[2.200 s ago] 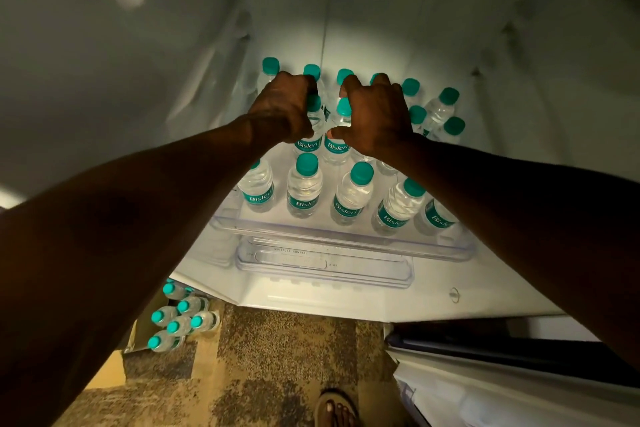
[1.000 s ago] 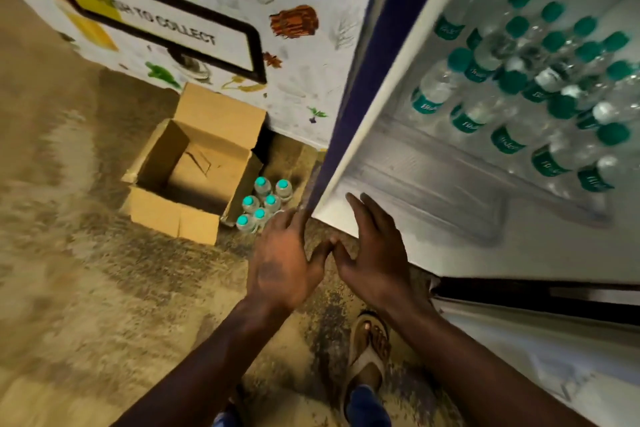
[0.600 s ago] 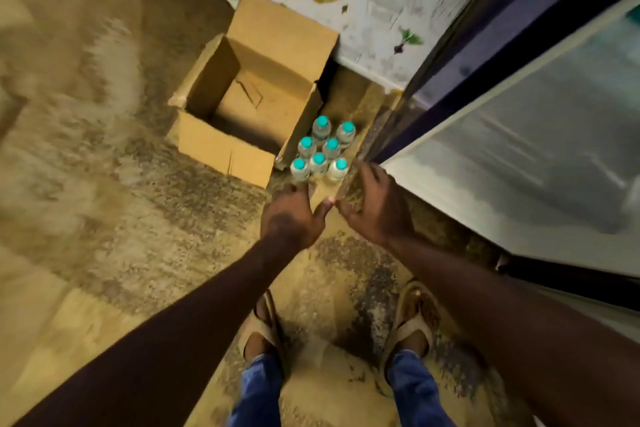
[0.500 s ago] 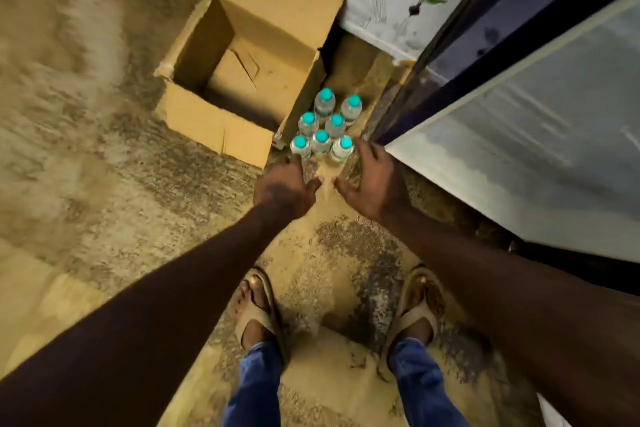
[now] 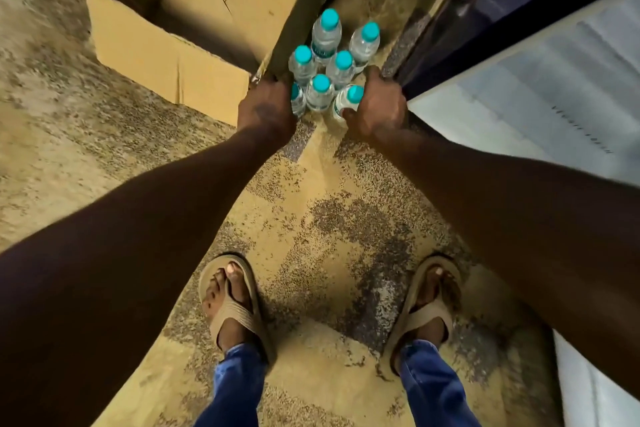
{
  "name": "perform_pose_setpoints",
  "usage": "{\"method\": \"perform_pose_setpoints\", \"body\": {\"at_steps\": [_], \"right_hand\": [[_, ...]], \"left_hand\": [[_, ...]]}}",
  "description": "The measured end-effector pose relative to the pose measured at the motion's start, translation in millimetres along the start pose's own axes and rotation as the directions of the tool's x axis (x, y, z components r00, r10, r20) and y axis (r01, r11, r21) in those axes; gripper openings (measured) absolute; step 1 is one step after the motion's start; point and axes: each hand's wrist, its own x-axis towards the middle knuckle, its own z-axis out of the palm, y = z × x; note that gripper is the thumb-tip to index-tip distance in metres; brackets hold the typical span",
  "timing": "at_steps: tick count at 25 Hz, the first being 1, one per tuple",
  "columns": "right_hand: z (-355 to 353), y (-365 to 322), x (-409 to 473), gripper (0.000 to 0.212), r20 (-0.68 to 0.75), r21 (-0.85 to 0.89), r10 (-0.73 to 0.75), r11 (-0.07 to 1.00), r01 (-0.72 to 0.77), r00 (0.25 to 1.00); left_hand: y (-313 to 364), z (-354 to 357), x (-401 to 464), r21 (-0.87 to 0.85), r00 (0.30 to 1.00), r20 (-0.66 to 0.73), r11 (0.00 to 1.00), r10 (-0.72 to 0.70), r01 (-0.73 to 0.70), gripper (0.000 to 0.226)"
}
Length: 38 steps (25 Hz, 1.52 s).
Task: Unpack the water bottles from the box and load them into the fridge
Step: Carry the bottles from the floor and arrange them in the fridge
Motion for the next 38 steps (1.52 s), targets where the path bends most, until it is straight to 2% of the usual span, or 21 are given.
{"method": "perform_pose_setpoints", "body": {"at_steps": [2, 4, 6, 9, 11, 12, 14, 16, 18, 20, 23, 25, 27, 30, 33, 35, 38], "right_hand": [[12.3, 2.6, 12.2, 0.046, 0.024, 0.075, 0.067, 0.995, -0.069, 0.997], [21.0, 6.2, 14.8, 0.049, 0.043, 0.251, 0.107, 0.961, -0.114, 0.993], [25.9, 9.8, 13.0, 0.056, 0.046, 0.384, 0.113, 0.915, -0.122, 0.993], [28.4, 10.1, 12.6, 0.059, 0.077, 0.417, 0.104, 0.9, -0.126, 0.992], [30.9, 10.7, 9.3, 0.059, 0.075, 0.436, 0.123, 0.889, -0.144, 0.99], [33.5, 12.0, 3.6, 0.059, 0.064, 0.488, 0.13, 0.861, -0.145, 0.989], [37.5, 18.4, -12.5, 0.06, 0.031, 0.635, 0.109, 0.766, -0.104, 0.994], [38.4, 29.4, -29.4, 0.06, 0.021, 0.716, 0.063, 0.696, -0.059, 0.998], [31.0, 37.9, -44.7, 0.058, 0.094, 0.778, -0.002, 0.624, -0.072, 0.996], [21.3, 43.0, -56.5, 0.054, 0.162, 0.825, -0.094, 0.559, -0.082, 0.982], [7.7, 44.1, -74.6, 0.044, 0.222, 0.897, -0.24, 0.429, -0.102, 0.945], [-2.3, 42.2, -85.4, 0.044, 0.274, 0.914, -0.266, 0.37, -0.164, 0.924], [-10.9, 41.8, -93.6, 0.048, 0.312, 0.914, -0.264, 0.344, -0.213, 0.913], [-18.5, 40.5, -105.5, 0.036, 0.329, 0.91, -0.282, 0.349, -0.223, 0.901], [-23.5, 33.1, -121.9, 0.03, 0.333, 0.91, -0.286, 0.349, -0.226, 0.898], [-24.8, 30.7, -132.5, 0.034, 0.332, 0.918, -0.3, 0.322, -0.233, 0.894], [-26.1, 30.5, -146.1, 0.043, 0.353, 0.926, -0.298, 0.246, -0.286, 0.887]], "left_hand": [[-1.5, 13.9, 8.6, -0.043, 0.999, -0.033, 0.999, 0.001, -0.003, 0.046], [-1.8, 21.5, 14.1, -0.067, 0.998, -0.066, 0.998, -0.021, 0.016, 0.044], [-1.4, 28.2, 14.7, -0.089, 0.997, -0.074, 0.996, -0.023, 0.016, 0.054], [-2.4, 35.8, 9.9, -0.172, 0.998, -0.058, 0.985, 0.003, -0.013, 0.067], [-6.0, 36.4, 3.6, -0.345, 0.996, -0.068, 0.938, -0.051, 0.025, 0.063], [-9.3, 36.1, -1.4, -0.451, 0.992, -0.059, 0.889, -0.112, 0.074, 0.062], [-20.8, 39.2, -14.0, -0.656, 0.968, 0.009, 0.729, -0.252, 0.196, 0.064], [-33.0, 40.8, -30.1, -0.834, 0.94, 0.131, 0.478, -0.315, 0.276, 0.06], [-40.1, 34.6, -45.6, -0.924, 0.925, 0.248, 0.216, -0.288, 0.315, 0.053], [-42.5, 21.0, -62.9, -0.929, 0.921, 0.332, 0.098, -0.202, 0.356, 0.047], [-46.5, 7.3, -85.6, -0.914, 0.913, 0.401, 0.032, -0.068, 0.404, 0.036], [-47.3, 0.5, -97.8, -0.921, 0.921, 0.39, 0.004, -0.024, 0.39, 0.03], [-45.7, -4.9, -108.2, -0.927, 0.927, 0.375, -0.002, -0.018, 0.375, 0.029], [-39.2, -13.7, -121.6, -0.928, 0.928, 0.372, -0.011, -0.036, 0.372, 0.035], [-28.5, -22.4, -135.8, -0.932, 0.932, 0.361, -0.023, -0.042, 0.36, 0.022], [-16.8, -28.8, -147.6, -0.936, 0.938, 0.348, -0.062, -0.014, 0.346, 0.014], [-2.7, -32.8, -164.2, -0.938, 0.942, 0.335, -0.089, 0.005, 0.334, 0.016]]}}
